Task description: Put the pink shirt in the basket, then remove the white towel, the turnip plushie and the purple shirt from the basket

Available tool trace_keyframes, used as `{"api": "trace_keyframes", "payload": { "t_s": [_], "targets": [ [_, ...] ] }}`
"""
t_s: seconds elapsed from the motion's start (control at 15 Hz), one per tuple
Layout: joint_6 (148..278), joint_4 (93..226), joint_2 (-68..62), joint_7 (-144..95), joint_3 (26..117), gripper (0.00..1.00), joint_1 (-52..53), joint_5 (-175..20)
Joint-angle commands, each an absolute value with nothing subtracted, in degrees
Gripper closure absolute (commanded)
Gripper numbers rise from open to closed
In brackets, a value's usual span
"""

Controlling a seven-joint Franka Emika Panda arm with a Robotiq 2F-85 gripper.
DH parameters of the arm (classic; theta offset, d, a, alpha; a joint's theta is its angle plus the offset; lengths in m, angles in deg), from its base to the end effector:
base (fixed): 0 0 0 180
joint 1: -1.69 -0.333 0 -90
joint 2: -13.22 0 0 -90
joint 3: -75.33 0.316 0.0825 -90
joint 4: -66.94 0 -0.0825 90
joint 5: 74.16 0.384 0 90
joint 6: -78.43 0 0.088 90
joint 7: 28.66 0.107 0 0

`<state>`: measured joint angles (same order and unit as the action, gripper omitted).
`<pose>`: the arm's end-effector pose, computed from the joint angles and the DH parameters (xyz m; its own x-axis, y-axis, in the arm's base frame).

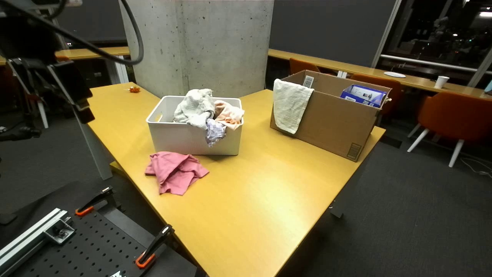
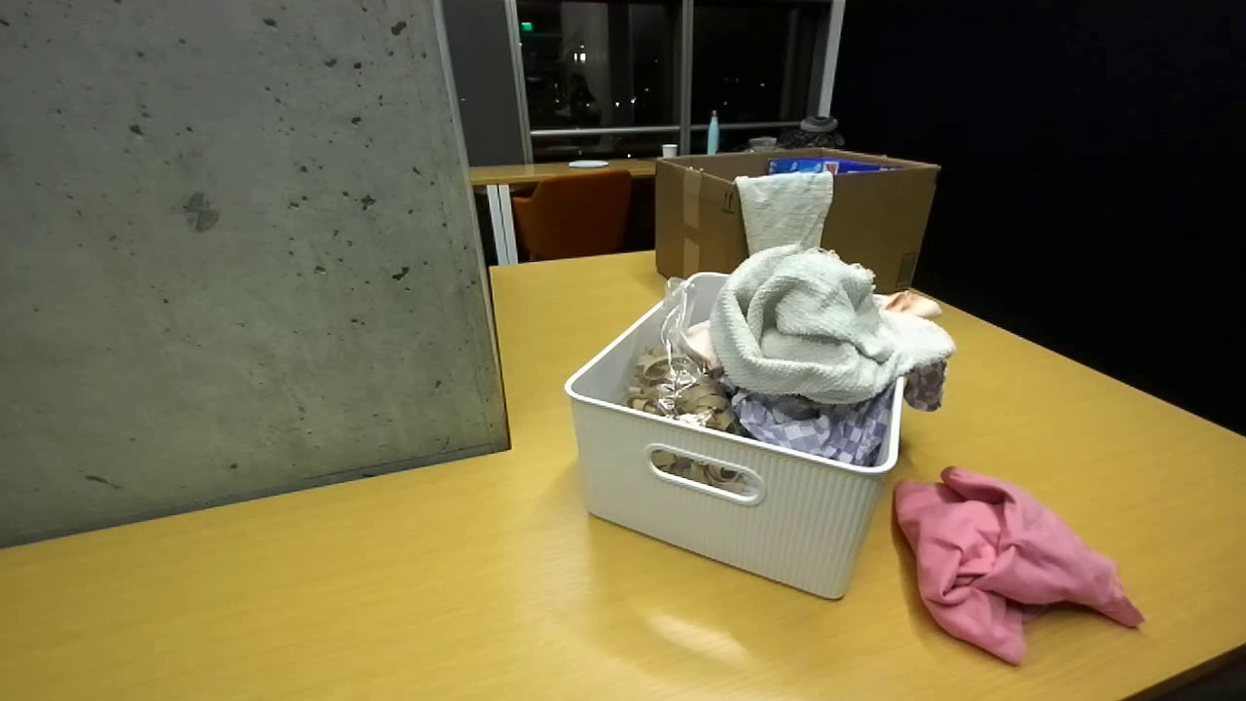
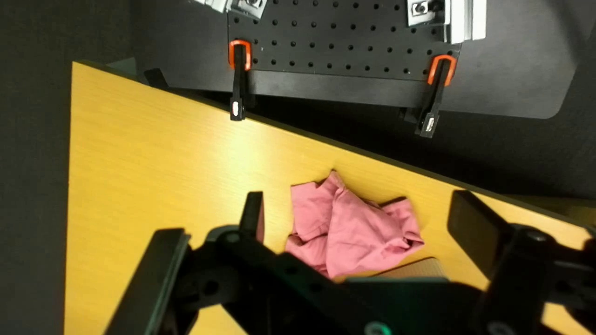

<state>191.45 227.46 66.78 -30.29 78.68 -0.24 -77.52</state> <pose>0.2843 0.0216 0.4568 0.9873 0.1239 0.1000 0.1132 -0.9879 0.1058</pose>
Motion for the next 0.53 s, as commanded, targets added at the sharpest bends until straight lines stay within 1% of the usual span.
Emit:
{"api": "trace_keyframes", "payload": {
  "t_s": [0.0, 0.13, 0.27, 0.47],
  "targets": [
    [206.23, 227.91, 55.23, -28.28, 80.89, 0.0, -1.42, -78.14],
    [214.98, 228.07, 49.29, -28.68, 80.53, 0.0, -0.61, -78.93],
    [223.7, 227.71, 40.61, -30.06, 79.62, 0.0, -0.85, -78.32],
    [231.64, 226.75, 28.82, -29.88, 80.35, 0.0, -1.72, -77.88]
  ]
}}
